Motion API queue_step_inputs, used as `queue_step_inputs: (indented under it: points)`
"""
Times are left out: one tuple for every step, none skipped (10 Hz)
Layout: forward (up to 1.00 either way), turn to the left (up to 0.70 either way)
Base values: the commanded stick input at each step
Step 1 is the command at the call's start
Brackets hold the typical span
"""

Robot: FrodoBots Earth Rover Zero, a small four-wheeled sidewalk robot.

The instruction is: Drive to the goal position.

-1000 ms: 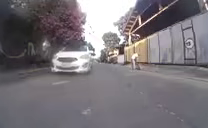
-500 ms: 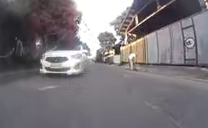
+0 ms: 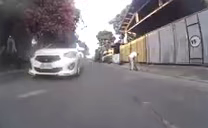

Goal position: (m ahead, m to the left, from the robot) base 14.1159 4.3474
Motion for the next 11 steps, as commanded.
queue_step_inputs:
  points:
    - [1.0, 0.01]
    - [1.0, 0.01]
    - [1.0, 0.01]
    - [1.0, 0.01]
    - [1.0, 0.01]
    - [1.0, 0.01]
    - [1.0, 0.01]
    - [1.0, 0.01]
    - [1.0, 0.01]
    - [1.0, 0.01]
    - [1.0, 0.01]
